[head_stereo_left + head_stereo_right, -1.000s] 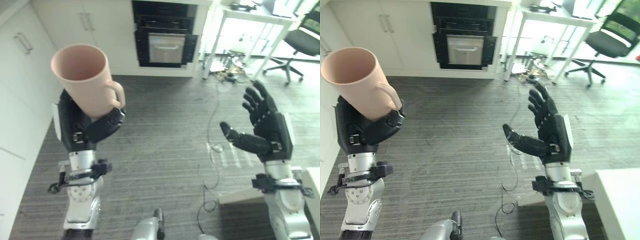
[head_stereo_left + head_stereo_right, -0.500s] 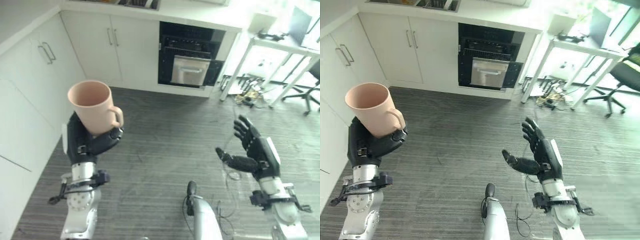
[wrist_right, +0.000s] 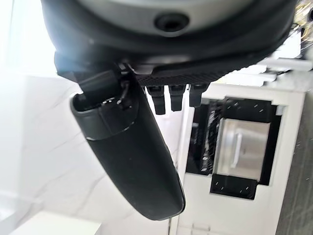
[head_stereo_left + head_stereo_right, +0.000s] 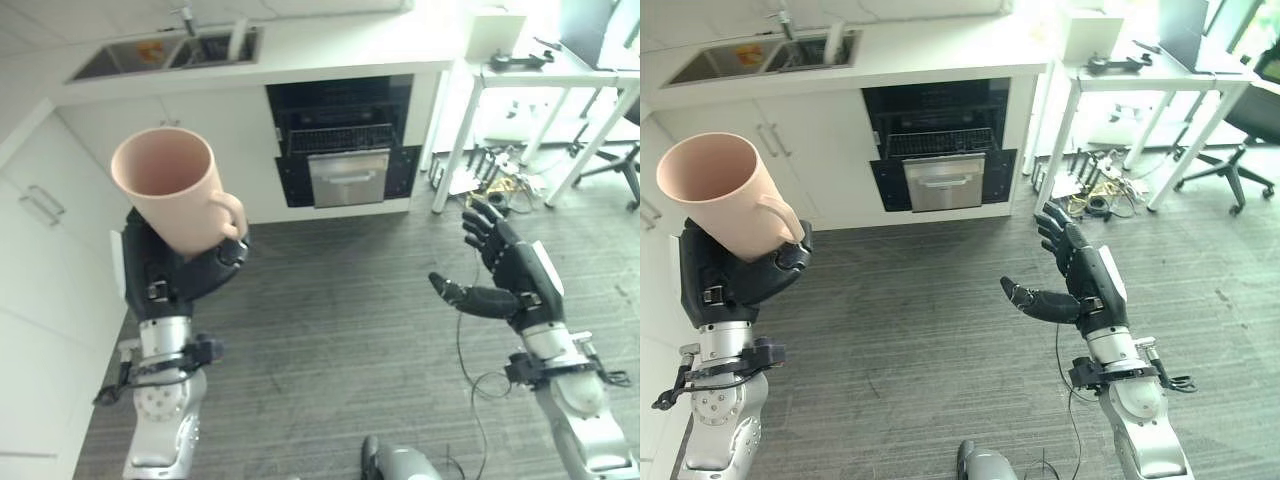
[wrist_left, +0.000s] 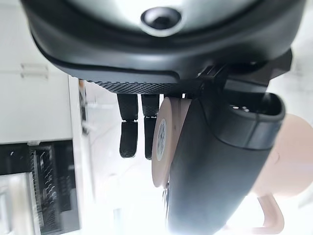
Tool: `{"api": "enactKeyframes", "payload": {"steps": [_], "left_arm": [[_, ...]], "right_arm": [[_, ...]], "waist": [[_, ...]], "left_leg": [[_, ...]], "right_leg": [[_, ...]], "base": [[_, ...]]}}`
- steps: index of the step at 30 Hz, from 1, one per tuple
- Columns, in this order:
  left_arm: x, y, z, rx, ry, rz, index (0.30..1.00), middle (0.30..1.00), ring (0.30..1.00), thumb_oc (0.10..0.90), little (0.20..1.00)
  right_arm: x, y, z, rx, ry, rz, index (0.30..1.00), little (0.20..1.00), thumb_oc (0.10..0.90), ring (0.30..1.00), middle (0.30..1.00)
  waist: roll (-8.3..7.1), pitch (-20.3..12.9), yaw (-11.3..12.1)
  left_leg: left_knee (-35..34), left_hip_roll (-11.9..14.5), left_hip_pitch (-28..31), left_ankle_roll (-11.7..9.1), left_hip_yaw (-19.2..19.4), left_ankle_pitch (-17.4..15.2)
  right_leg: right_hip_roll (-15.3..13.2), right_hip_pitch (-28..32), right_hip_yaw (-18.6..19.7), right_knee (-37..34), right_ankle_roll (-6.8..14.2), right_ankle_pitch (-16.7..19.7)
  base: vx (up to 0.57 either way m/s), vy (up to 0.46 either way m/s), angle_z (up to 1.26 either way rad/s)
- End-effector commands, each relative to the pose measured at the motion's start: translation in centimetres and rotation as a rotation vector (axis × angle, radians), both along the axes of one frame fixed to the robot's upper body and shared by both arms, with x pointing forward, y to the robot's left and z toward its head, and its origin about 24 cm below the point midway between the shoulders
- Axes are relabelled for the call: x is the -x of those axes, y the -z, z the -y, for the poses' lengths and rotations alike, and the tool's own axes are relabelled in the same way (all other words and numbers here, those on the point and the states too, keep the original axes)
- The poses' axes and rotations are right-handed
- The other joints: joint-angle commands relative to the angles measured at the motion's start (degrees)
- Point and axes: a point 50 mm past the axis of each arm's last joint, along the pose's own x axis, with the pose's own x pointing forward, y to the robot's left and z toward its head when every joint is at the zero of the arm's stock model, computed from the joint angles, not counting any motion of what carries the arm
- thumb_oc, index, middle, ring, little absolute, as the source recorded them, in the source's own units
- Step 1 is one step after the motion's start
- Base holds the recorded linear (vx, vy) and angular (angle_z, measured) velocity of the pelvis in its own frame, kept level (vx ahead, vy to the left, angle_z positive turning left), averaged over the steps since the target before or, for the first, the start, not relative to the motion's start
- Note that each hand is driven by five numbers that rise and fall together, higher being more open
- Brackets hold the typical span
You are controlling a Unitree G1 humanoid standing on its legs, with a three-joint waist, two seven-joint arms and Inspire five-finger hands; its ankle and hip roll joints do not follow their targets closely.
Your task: Place the dishes in the dishwasher.
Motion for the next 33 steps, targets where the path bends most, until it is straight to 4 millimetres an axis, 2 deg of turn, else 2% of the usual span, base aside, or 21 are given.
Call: {"api": "enactKeyframes", "payload": {"steps": [1, 2, 3, 4, 6, 8, 12, 14, 17, 18, 19, 20, 21, 22, 24, 27, 28, 29, 30, 31, 33], "left_arm": [[1.0, -3.3, 0.3, -0.067, 0.046, 0.214, 0.3, 0.3, 0.3, 0.4, 0.3], [1.3, -3.0, 0.1, -0.078, 0.037, 0.204, 0.3, 0.3, 0.3, 0.4, 0.3], [1.3, -2.9, 0.0, -0.079, 0.033, 0.202, 0.3, 0.3, 0.3, 0.4, 0.3], [1.5, -2.7, -0.3, -0.073, 0.023, 0.201, 0.3, 0.3, 0.3, 0.4, 0.3], [1.4, -2.8, -0.1, -0.077, 0.028, 0.212, 0.3, 0.3, 0.3, 0.4, 0.3], [0.9, -3.0, 0.2, -0.082, 0.035, 0.226, 0.3, 0.3, 0.3, 0.4, 0.3], [0.0, -3.8, 0.6, -0.083, 0.055, 0.25, 0.3, 0.3, 0.3, 0.4, 0.3], [-0.2, -4.1, 0.9, -0.088, 0.066, 0.262, 0.3, 0.3, 0.3, 0.4, 0.3], [-0.5, -4.6, 1.1, -0.099, 0.081, 0.267, 0.3, 0.3, 0.3, 0.4, 0.3], [-0.5, -4.7, 1.0, -0.103, 0.09, 0.266, 0.3, 0.3, 0.3, 0.4, 0.3], [-0.5, -4.7, 1.0, -0.106, 0.091, 0.266, 0.3, 0.3, 0.3, 0.4, 0.3], [-0.3, -4.6, 1.0, -0.114, 0.088, 0.266, 0.3, 0.3, 0.3, 0.4, 0.3], [-0.2, -4.5, 1.0, -0.126, 0.078, 0.269, 0.3, 0.3, 0.3, 0.4, 0.3], [-0.2, -4.4, 1.0, -0.135, 0.069, 0.27, 0.3, 0.3, 0.3, 0.4, 0.3], [-0.4, -4.4, 1.0, -0.147, 0.05, 0.267, 0.3, 0.3, 0.3, 0.4, 0.3], [-0.8, -4.9, 0.7, -0.157, 0.031, 0.268, 0.3, 0.3, 0.3, 0.4, 0.3], [-0.8, -5.1, 0.4, -0.168, 0.021, 0.268, 0.3, 0.3, 0.3, 0.4, 0.3], [-0.7, -5.2, 0.2, -0.178, 0.008, 0.265, 0.3, 0.3, 0.3, 0.4, 0.3], [-0.6, -5.2, 0.1, -0.183, 0.002, 0.263, 0.3, 0.3, 0.3, 0.4, 0.3], [-0.3, -5.1, 0.0, -0.194, -0.001, 0.249, 0.3, 0.3, 0.3, 0.4, 0.3], [-0.3, -5.0, 0.1, -0.193, 0.007, 0.245, 0.3, 0.3, 0.3, 0.4, 0.3]], "right_arm": [[0.2, -4.7, 0.1, -0.025, -0.03, 0.257, 0.9, 0.9, 0.8, 0.9, 0.9], [0.2, -4.5, -0.1, -0.028, -0.046, 0.248, 0.9, 0.9, 0.8, 0.9, 0.9], [0.2, -4.5, -0.2, -0.027, -0.05, 0.247, 0.9, 0.9, 0.8, 0.9, 0.9], [0.2, -4.3, -0.6, -0.021, -0.067, 0.239, 0.9, 0.9, 0.8, 0.9, 0.9], [0.2, -4.5, -0.6, -0.011, -0.072, 0.244, 0.9, 0.9, 0.8, 0.9, 0.9], [0.2, -4.7, -0.5, -0.013, -0.068, 0.254, 0.9, 0.9, 0.8, 0.9, 0.9], [0.6, -5.0, -0.5, -0.022, -0.07, 0.265, 0.9, 0.9, 0.8, 0.9, 0.9], [0.5, -5.1, -0.6, -0.027, -0.065, 0.274, 0.9, 0.9, 0.8, 0.9, 0.9], [0.3, -5.2, -1.0, -0.045, -0.057, 0.28, 0.9, 0.9, 0.8, 0.9, 0.9], [0.4, -5.0, -1.2, -0.057, -0.057, 0.273, 0.9, 0.9, 0.8, 0.9, 0.9], [0.4, -4.9, -1.3, -0.06, -0.059, 0.269, 0.9, 0.9, 0.8, 0.9, 0.9], [0.4, -4.7, -1.5, -0.066, -0.064, 0.26, 0.9, 0.9, 0.8, 0.9, 0.9], [0.5, -4.4, -1.8, -0.073, -0.073, 0.251, 0.9, 0.9, 0.8, 0.9, 0.9], [0.5, -4.3, -1.9, -0.087, -0.079, 0.244, 0.9, 0.9, 0.8, 0.9, 0.9], [0.1, -3.9, -2.3, -0.147, -0.109, 0.227, 0.9, 0.9, 0.8, 0.9, 0.9], [-0.3, -3.7, -2.8, -0.21, -0.124, 0.224, 0.9, 0.9, 0.8, 0.9, 0.9], [-0.4, -3.6, -3.0, -0.224, -0.137, 0.223, 0.9, 0.9, 0.8, 0.9, 0.9], [-0.4, -3.6, -3.2, -0.23, -0.154, 0.219, 0.9, 0.9, 0.8, 0.9, 0.9], [-0.4, -3.6, -3.3, -0.232, -0.163, 0.218, 0.9, 0.9, 0.8, 0.9, 0.9], [-0.3, -3.5, -3.2, -0.247, -0.17, 0.207, 0.9, 0.9, 0.8, 0.9, 0.9], [-0.2, -3.5, -3.3, -0.25, -0.164, 0.204, 0.9, 0.9, 0.8, 0.9, 0.9]], "waist": [[0.61, -3.12, 0.86], [2.86, -2.74, 1.4], [3.76, -2.5, 1.76], [5.53, -2.63, 3.21], [5.65, -3.19, 3.76], [5.59, -3.78, 3.4], [5.39, -5.86, 1.74], [5.27, -6.24, 1.63], [4.63, -6.86, 1.77], [4.2, -7.2, 2.13], [4.11, -7.24, 2.18], [4.28, -7.42, 2.09], [4.39, -6.98, 1.73], [4.75, -6.79, 1.73], [5.15, -6.32, 1.68], [5.01, -6.07, 3.0], [4.88, -5.57, 3.46], [4.12, -4.76, 3.5], [3.68, -4.42, 3.43], [2.57, -4.0, 1.9], [2.42, -4.21, 1.35]], "left_leg": [[-34.78, 2.0, 11.28, 1.41, 3.35, 3.7], [-47.41, 2.85, 11.23, 1.54, 3.03, 2.64], [-47.41, 3.49, 9.42, 1.45, 1.96, 1.82], [-47.41, 3.18, 4.07, 0.59, -3.31, 1.05], [-47.41, 2.78, 2.25, 0.31, -3.78, 1.07], [-47.41, 2.95, 3.11, 0.92, -2.04, -0.95], [-47.41, 1.62, 7.55, 3.41, 0.72, -4.98], [-47.41, 1.05, 8.38, 4.05, 0.69, -5.79], [-47.41, -0.24, 9.52, 5.62, 0.79, -7.16], [-47.41, -1.04, 9.52, 6.36, 0.96, -7.39], [-47.41, -1.22, 9.61, 6.58, 0.96, -7.48], [-47.41, -1.18, 10.06, 7.13, 0.9, -7.88], [-47.41, -1.16, 11.15, 7.63, 0.87, -8.47], [-47.41, -0.69, 11.81, 7.87, 1.02, -8.91], [-47.41, -0.01, 12.93, 7.78, 1.64, -9.77], [-47.41, 0.46, 14.27, 6.87, 1.77, -10.57], [-47.41, 1.18, 15.65, 6.23, 2.06, -11.31], [-47.41, 1.58, 17.6, 5.44, 2.97, -12.7], [-47.41, 1.56, 18.45, 5.19, 3.29, -13.28], [-47.41, 1.01, 20.65, 4.46, 1.76, -15.71], [-47.41, 0.71, 21.09, 4.45, 0.77, -16.55]], "right_leg": [[-0.42, 2.08, 1.55, -0.77, 9.29, -0.3], [2.28, 3.51, 3.24, -0.77, 10.46, -1.98], [3.32, 3.79, 3.71, -0.77, 10.63, -1.94], [6.05, 5.46, 5.87, -0.77, 10.51, -3.17], [6.97, 6.76, 6.35, -0.77, 10.15, -4.63], [6.3, 7.6, 5.99, -0.77, 10.45, -5.44], [4.3, 9.56, 4.82, -0.77, 11.97, -5.97], [3.81, 10.03, 4.31, -0.77, 12.21, -5.89], [2.96, 12.38, 2.56, -0.77, 13.23, -3.19], [3.5, 14.19, 1.68, -0.77, 14.24, -0.16], [3.7, 14.52, 1.5, -0.77, 14.58, 0.78], [4.95, 15.75, 0.7, -0.19, 15.84, 5.43], [5.6, 13.17, 0.59, 5.17, 17.03, 8.91], [5.55, 10.87, -0.45, 9.27, 17.33, 9.92], [3.39, 6.14, -3.37, 11.69, 17.2, 9.92], [-3.19, 5.6, -9.42, 4.1, 16.43, 9.26], [-6.88, 6.25, -13.15, -0.51, 16.31, 11.24], [-12.28, 3.75, -15.65, -0.77, 16.78, 13.08], [-14.32, 2.64, -15.88, -0.77, 17.16, 13.7], [-17.31, -3.58, -8.51, -0.77, 18.27, 11.8], [-17.57, -5.51, -4.4, -0.77, 18.63, 11.75]], "base": [[0.45, 0.185, -0.19], [0.39, 0.215, -0.27], [0.53, 0.296, -0.63], [0.32, 0.162, -0.64], [0.36, 0.162, -0.69], [0.27, 0.187, -0.72], [0.23, 0.211, -0.32], [0.21, 0.176, -0.17], [0.24, 0.154, 0.07], [0.26, 0.135, -0.07], [0.27, 0.136, -0.04], [0.2, 0.114, -0.09], [0.2, 0.128, -0.12], [0.15, 0.104, -0.16], [0.15, 0.059, -0.09], [0.24, -0.081, -0.25], [0.31, -0.27, -0.2], [0.3, -0.29, -0.11], [0.45, -0.468, -0.53], [0.4, -0.367, -0.64], [0.29, -0.243, 0.09]]}}
